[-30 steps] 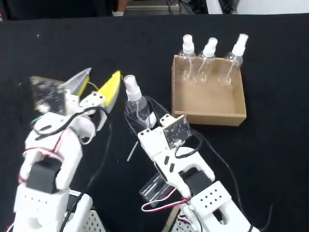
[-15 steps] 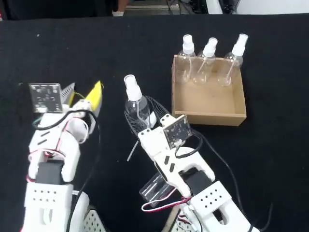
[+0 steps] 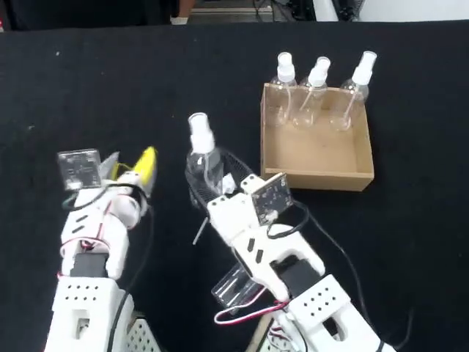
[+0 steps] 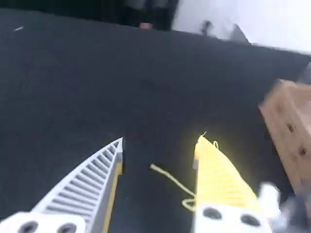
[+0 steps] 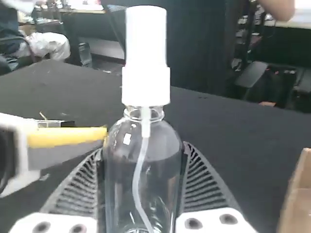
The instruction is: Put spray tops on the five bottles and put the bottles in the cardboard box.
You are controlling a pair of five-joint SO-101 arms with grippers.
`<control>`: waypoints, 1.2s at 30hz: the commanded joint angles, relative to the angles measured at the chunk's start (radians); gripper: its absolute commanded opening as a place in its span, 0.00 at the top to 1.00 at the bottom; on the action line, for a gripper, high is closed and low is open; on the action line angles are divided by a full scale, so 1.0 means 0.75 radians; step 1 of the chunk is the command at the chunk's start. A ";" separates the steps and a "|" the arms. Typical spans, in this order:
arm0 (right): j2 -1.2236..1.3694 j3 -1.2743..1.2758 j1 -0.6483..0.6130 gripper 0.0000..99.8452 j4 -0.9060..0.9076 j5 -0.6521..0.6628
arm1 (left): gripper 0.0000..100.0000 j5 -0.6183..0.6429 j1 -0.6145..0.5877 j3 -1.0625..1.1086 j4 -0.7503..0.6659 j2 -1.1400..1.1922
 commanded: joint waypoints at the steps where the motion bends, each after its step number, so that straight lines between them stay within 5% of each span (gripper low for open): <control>1: -0.009 0.003 -0.076 0.99 -0.045 -0.018 | 0.77 0.243 -0.216 -0.030 -0.033 -0.004; 5: -0.009 0.058 -0.072 0.99 -0.168 -0.016 | 0.77 0.436 -0.361 -0.030 -0.035 -0.008; 11: -0.024 -0.032 0.225 0.99 -0.203 -0.018 | 0.77 0.417 -0.328 -0.017 -0.035 0.002; 16: -0.024 -0.337 0.589 0.99 0.258 -0.006 | 0.77 0.421 -0.310 0.001 -0.035 0.002; 22: -0.013 -0.684 1.178 0.99 0.747 0.313 | 0.77 0.419 -0.146 0.044 -0.035 0.000; 28: 0.058 -0.502 1.616 0.99 0.387 0.454 | 0.77 0.415 -0.001 0.083 -0.055 0.004; 36: 0.578 -0.416 1.784 0.99 -0.119 0.450 | 0.77 0.227 0.013 0.159 -0.213 -0.008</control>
